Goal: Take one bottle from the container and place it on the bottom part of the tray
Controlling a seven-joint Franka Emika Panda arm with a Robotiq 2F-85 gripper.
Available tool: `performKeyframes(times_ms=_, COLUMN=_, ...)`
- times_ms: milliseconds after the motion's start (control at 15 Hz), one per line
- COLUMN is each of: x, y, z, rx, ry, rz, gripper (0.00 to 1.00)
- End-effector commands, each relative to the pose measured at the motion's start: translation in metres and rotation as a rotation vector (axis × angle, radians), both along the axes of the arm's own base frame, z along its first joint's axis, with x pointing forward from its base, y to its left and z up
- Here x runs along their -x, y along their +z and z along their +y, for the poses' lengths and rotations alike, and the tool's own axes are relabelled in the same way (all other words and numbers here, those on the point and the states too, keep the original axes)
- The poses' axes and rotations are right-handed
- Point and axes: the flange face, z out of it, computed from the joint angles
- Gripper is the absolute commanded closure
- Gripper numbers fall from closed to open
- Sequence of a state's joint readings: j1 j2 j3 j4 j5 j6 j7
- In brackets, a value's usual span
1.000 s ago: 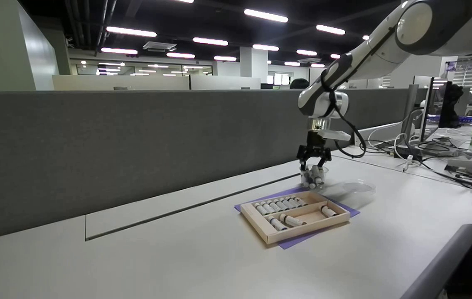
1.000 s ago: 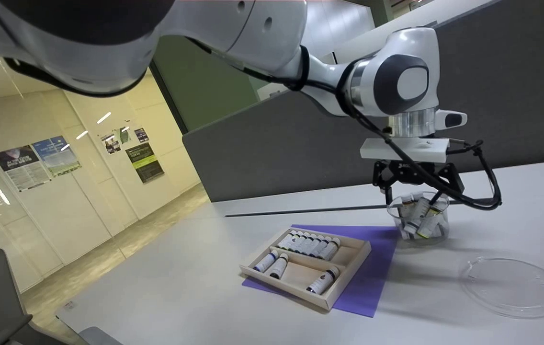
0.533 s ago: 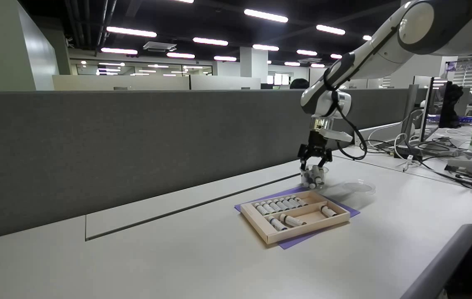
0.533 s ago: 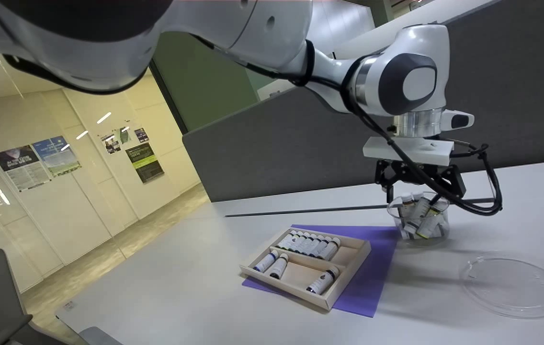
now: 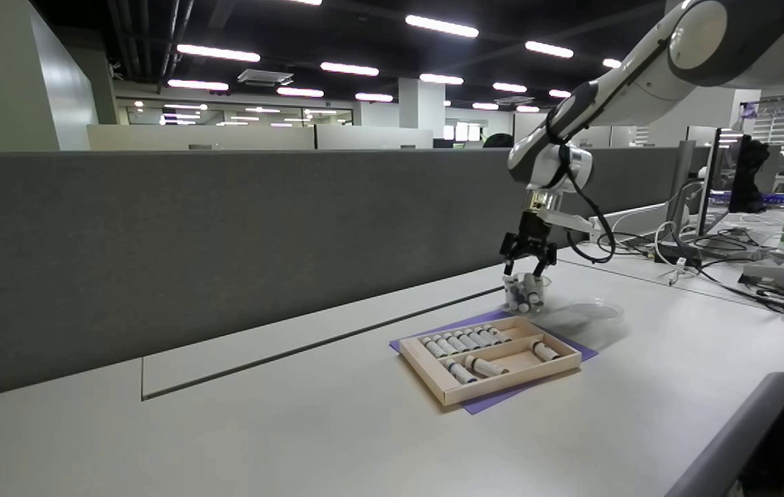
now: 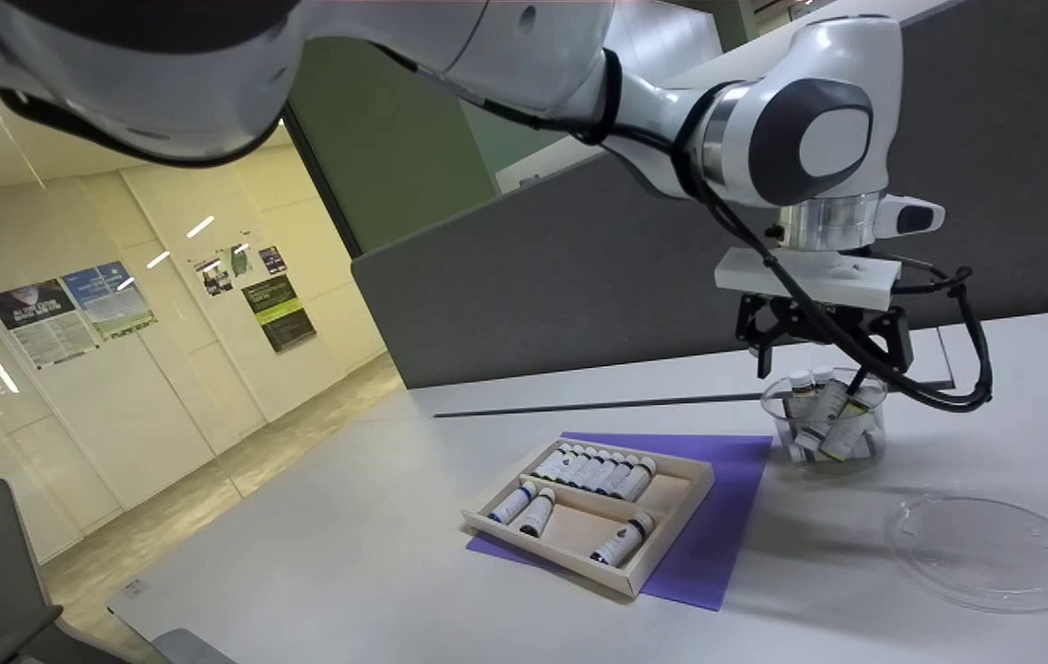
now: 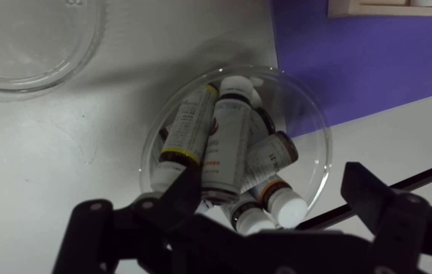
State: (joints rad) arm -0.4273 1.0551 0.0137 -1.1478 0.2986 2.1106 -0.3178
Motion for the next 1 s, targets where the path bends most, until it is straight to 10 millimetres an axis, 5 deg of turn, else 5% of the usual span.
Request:
performKeyframes(times_ms=0, x=0.008, y=0.012, z=-0.010, rx=-0.022, ry=0.007, rz=0.015, gripper=0.00)
performKeyframes(times_ms=400, x=0.013, y=0.012, z=-0.015, rx=-0.018, ry=0.034, rz=0.038, gripper=0.02)
performKeyframes(times_ms=533, x=0.014, y=0.010, z=-0.016, rx=0.000, ry=0.046, rz=0.045, gripper=0.27)
performKeyframes(times_ms=800, x=0.016, y=0.009, z=-0.021, rx=0.021, ry=0.058, rz=0.052, gripper=0.59)
performKeyframes(times_ms=867, x=0.017, y=0.009, z=-0.021, rx=0.024, ry=0.061, rz=0.053, gripper=0.61)
performKeyframes(times_ms=933, x=0.018, y=0.008, z=-0.021, rx=0.026, ry=0.066, rz=0.055, gripper=0.40)
